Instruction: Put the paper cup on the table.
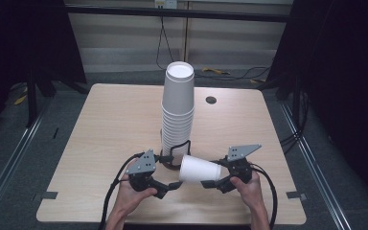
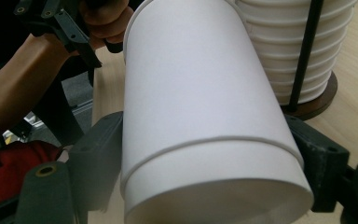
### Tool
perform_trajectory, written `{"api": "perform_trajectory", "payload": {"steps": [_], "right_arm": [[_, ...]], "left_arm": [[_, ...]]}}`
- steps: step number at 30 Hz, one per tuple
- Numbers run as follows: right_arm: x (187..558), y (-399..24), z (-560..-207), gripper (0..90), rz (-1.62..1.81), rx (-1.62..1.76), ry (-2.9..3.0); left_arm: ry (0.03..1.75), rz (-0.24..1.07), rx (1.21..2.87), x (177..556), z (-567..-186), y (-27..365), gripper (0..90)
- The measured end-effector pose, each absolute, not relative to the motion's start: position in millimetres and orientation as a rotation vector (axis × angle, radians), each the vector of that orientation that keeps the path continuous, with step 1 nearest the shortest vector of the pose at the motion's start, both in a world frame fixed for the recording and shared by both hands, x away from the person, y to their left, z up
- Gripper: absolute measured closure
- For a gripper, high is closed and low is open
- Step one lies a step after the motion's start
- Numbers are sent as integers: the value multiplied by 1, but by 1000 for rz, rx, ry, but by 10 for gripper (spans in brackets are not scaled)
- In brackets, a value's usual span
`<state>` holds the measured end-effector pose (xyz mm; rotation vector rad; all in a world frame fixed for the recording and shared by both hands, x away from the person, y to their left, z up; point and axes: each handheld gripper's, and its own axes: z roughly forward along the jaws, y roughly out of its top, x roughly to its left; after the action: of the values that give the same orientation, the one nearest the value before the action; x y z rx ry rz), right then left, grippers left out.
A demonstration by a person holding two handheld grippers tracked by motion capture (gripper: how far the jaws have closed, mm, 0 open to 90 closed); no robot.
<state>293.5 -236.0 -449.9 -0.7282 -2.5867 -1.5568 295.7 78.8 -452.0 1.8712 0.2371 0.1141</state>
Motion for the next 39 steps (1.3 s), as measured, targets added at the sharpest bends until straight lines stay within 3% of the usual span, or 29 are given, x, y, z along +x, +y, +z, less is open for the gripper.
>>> {"api": "perform_trajectory", "payload": {"steps": [29, 35, 39], "right_arm": [[287, -234, -459, 220, -1774, -601, -2457], [287, -231, -458, 220, -1753, -579, -2486], [288, -229, -456, 220, -1736, -553, -2502]], "left_arm": [[211, 48, 1806, 301, -461, 72, 143], [222, 52, 1832, 306, -461, 63, 6], [196, 33, 1836, 308, -462, 58, 0]]}}
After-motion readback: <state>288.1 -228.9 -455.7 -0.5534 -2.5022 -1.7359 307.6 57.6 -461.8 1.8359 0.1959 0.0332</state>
